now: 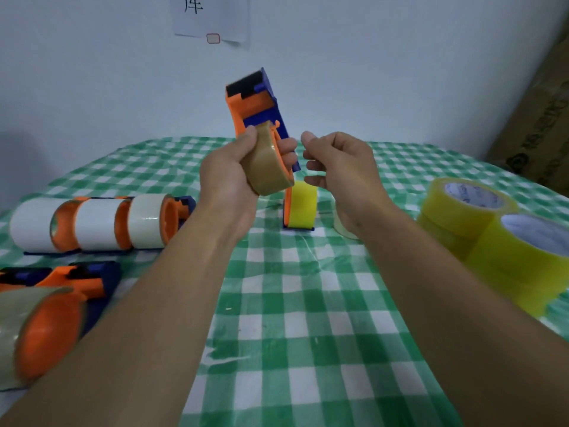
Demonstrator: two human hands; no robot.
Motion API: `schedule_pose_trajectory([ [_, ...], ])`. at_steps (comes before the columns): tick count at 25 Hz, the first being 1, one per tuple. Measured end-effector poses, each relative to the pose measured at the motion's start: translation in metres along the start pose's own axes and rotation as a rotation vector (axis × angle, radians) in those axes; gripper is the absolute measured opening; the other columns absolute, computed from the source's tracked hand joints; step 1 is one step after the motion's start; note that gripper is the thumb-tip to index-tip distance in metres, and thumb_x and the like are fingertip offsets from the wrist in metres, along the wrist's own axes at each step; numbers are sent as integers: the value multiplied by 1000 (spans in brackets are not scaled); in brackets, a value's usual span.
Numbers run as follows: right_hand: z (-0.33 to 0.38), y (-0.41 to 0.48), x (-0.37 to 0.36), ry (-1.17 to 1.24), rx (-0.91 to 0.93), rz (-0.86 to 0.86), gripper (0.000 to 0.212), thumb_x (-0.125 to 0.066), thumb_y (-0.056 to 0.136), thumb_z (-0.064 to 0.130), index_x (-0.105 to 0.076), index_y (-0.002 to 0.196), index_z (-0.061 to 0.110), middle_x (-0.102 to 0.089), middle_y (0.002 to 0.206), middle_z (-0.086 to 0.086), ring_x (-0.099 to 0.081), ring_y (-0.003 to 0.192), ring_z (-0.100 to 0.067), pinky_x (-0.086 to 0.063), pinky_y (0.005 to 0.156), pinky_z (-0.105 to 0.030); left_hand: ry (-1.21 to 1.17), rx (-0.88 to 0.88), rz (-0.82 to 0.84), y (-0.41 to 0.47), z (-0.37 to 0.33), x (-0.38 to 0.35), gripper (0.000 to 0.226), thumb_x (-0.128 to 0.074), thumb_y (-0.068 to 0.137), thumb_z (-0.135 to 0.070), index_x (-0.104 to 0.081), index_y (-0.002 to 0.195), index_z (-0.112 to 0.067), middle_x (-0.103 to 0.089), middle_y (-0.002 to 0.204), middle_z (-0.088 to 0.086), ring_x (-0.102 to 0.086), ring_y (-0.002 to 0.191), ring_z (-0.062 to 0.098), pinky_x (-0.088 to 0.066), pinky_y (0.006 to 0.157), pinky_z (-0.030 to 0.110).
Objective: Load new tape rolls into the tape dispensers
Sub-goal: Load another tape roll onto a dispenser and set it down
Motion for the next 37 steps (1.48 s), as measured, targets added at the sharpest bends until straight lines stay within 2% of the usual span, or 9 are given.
schedule_pose_trajectory([
  [4,-10,1,-3,104,-23,57,25,-68,96,30,-60,87,8,-69,87,-4,-68,80,-14,-57,71,-31,-63,-46,117,3,9,-1,35,-43,104,-23,-66,114,1,-77,82,10,-73,73,20,-59,71,31],
  [6,-11,-1,-2,149,-86,82,39,-65,97,36,-63,104,-2,-72,90,-10,-71,81,-19,-58,65,-30,-105,-37,189,0,15,-4,33,-45,101,-23,-68,110,-1,-76,82,9,-72,71,19,-59,70,30],
  [13,-23,-17,-7,70,-268,268,60,-56,93,62,-71,118,11,-74,109,-18,-74,99,-32,-62,77,-52,-130,-24,369,-9,39,1,34,-49,94,-25,-77,101,-7,-75,81,9,-72,68,19,-60,70,32],
  [18,-20,-24,-8,92,-232,291,60,-58,94,55,-67,116,0,-67,92,-15,-67,86,-30,-62,75,-54,-132,10,401,-13,42,5,32,-50,94,-24,-76,98,-6,-75,80,10,-72,67,19,-61,69,32],
  [23,-26,-32,-12,91,-215,304,62,-55,95,56,-62,124,1,-65,91,-13,-63,86,-30,-63,73,-51,-107,-1,400,-18,46,8,30,-52,93,-23,-75,98,-6,-75,79,9,-72,67,18,-61,67,31],
  [28,-27,-34,-16,122,-186,380,59,-54,93,56,-62,101,-3,-60,70,-2,-57,74,-28,-57,83,-64,-61,4,408,-23,46,10,32,-49,95,-25,-76,100,-9,-75,79,7,-72,68,16,-60,67,29],
  [30,-27,-34,-15,119,-191,405,62,-53,93,55,-62,90,-7,-58,67,-3,-55,71,-29,-58,80,-61,-48,4,392,-25,45,11,34,-47,95,-26,-74,101,-7,-74,79,9,-71,69,18,-60,67,30],
  [32,-27,-35,-15,113,-195,418,55,-52,95,55,-61,74,4,-57,62,-2,-56,63,-23,-61,74,-56,-79,41,407,-29,45,11,38,-41,96,-24,-71,104,-2,-73,80,12,-70,72,22,-60,71,32],
  [37,-40,-34,-13,151,-273,365,59,-52,94,57,-69,120,6,-68,87,-8,-69,83,-27,-60,68,-48,-109,86,451,-32,48,17,40,-40,97,-16,-59,122,8,-74,100,20,-72,88,28,-59,84,39],
])
Point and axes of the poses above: each hand's wrist, its own y-axis towards the middle knuckle, its own x-axis out of the back of the hand, z = x × y, the point moved 5 cm from there along y, towards the middle knuckle
